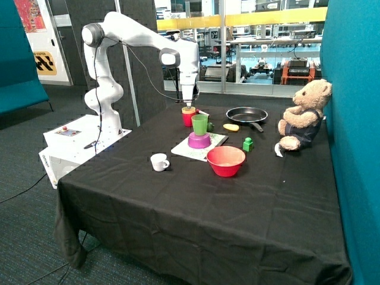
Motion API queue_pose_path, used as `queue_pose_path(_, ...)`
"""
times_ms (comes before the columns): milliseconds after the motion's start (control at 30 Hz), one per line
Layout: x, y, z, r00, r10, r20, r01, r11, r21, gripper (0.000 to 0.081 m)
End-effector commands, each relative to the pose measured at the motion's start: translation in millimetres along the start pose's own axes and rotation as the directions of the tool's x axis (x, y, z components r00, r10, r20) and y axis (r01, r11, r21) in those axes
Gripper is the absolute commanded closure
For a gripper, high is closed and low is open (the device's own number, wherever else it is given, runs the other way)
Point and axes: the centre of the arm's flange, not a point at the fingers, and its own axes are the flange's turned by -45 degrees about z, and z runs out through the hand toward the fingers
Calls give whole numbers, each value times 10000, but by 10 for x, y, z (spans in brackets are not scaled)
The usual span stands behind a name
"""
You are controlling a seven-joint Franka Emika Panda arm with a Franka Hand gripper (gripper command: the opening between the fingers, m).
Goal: Stack the cups
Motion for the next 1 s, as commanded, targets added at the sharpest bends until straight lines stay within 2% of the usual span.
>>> queue_pose_path(0,45,99,110,9997,242,-74,-242,9997,-13,307)
queue_pose_path(467,167,129,212,9994,332,-74,-332,9994,-12,328)
queue_pose_path(967,414,136,271,9997,250,-74,-251,9997,-13,327)
